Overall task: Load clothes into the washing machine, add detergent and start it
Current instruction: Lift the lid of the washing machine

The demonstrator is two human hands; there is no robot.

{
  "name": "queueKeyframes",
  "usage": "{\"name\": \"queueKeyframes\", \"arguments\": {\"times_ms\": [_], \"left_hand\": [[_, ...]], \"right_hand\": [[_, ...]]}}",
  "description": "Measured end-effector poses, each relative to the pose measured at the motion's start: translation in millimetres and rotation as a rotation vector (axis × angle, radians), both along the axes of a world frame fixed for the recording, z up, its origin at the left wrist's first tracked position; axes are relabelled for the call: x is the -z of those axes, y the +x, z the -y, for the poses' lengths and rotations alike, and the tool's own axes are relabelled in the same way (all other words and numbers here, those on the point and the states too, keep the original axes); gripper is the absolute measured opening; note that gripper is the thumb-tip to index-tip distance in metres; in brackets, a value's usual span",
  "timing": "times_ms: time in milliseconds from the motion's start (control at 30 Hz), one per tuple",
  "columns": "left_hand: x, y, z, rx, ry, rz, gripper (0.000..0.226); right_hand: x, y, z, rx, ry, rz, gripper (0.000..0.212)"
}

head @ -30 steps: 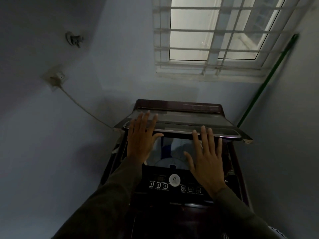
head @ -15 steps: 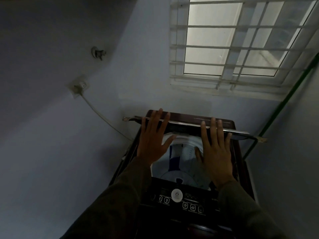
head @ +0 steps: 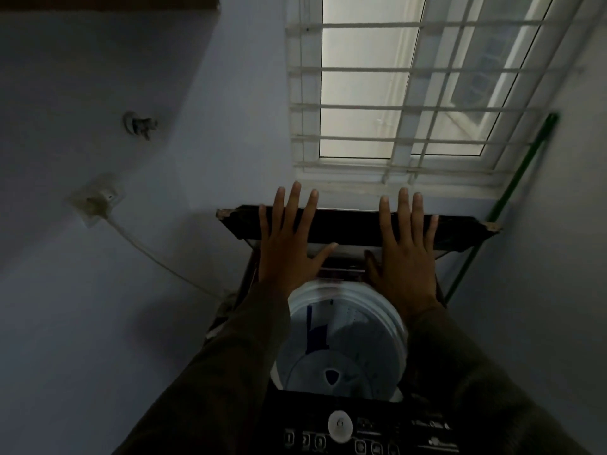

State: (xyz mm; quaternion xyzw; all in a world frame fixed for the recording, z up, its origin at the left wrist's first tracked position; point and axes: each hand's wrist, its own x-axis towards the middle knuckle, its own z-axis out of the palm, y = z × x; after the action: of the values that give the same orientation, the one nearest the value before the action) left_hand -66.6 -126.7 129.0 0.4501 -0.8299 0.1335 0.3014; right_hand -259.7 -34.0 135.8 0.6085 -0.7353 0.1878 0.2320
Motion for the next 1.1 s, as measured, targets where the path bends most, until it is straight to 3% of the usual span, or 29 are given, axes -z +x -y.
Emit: {"name": "queueKeyframes", "arguments": {"times_ms": [600,733,1100], "left_hand": [[-46.0,-31.7,97.2,0.032,0.043,0.072,0.103],[-53.6,-37.6,117.8,0.003,0.08,0.178,0.11],[-68.3,-58.8,152.7,-0.019,0.267,0.242,0.117]], "right_hand": [[-38.4,-33.0,104.2,0.051,0.049,0.039,0.107],[-45.0,-44.1,126.6,0.039,0.103,0.048,0.109],[-54.8,-63.8,171.7,0.009,0.192,0.077,0.104]]}}
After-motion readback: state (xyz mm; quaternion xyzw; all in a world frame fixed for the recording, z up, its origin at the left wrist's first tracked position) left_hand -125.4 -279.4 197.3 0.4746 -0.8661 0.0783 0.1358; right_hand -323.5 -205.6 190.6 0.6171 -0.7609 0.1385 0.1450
